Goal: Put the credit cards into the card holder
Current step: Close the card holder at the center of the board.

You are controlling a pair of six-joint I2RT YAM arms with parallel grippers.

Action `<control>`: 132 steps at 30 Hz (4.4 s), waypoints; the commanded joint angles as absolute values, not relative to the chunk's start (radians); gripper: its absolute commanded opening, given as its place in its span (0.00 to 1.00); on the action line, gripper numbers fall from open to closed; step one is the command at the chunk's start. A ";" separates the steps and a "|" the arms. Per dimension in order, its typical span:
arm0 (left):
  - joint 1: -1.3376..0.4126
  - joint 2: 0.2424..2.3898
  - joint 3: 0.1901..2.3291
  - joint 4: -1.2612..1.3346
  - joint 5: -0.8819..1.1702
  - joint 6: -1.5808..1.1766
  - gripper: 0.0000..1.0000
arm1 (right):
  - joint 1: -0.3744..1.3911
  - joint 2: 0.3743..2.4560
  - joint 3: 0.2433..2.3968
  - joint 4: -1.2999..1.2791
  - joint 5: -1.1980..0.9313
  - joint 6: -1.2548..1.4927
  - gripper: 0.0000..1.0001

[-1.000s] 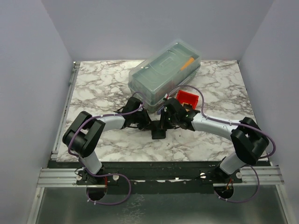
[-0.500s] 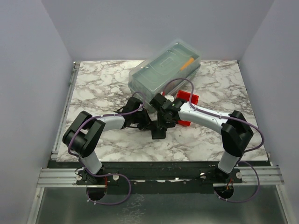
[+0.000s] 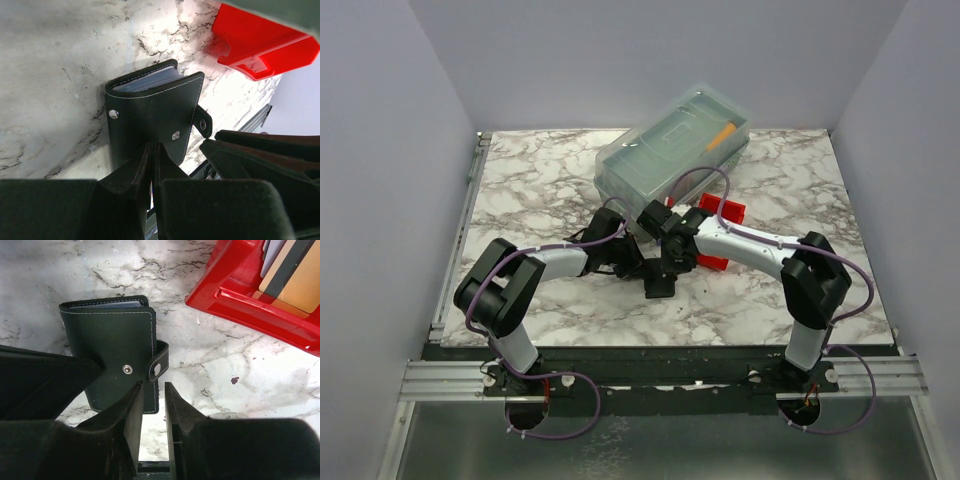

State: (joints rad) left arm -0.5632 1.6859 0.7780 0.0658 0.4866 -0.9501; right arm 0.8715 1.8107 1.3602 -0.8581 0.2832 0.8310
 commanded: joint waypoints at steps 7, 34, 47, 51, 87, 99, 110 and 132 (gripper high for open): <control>-0.594 1.728 0.776 0.046 0.457 -0.905 0.08 | 0.881 1.863 1.424 -0.877 0.359 0.841 0.19; -0.594 1.733 0.773 0.048 0.454 -0.903 0.08 | 0.880 1.916 1.460 -0.933 0.394 0.857 0.01; -0.594 1.730 0.769 0.049 0.454 -0.906 0.08 | 0.789 1.632 1.062 -0.427 0.100 0.799 0.00; -0.594 1.728 0.767 0.049 0.454 -0.908 0.08 | 0.747 1.574 0.971 -0.299 0.019 0.794 0.00; -0.611 1.716 0.788 0.051 0.473 -0.933 0.08 | 0.611 1.574 0.758 0.072 -0.375 0.737 0.00; -0.602 1.618 0.778 0.011 0.485 -0.876 0.36 | 0.653 1.506 0.934 -0.366 -0.098 0.715 0.04; -0.540 1.517 0.718 -0.025 0.494 -0.945 0.55 | 0.779 1.610 1.129 -0.607 0.119 0.769 0.56; -0.565 1.668 0.716 0.052 0.416 -1.008 0.48 | 0.862 1.764 1.262 -0.753 0.318 0.830 0.24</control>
State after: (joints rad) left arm -0.5522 1.6493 0.7216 0.0444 0.4641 -1.0103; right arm 0.8574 1.7489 1.2266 -0.7200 0.2573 0.8200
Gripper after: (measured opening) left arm 0.477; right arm 0.248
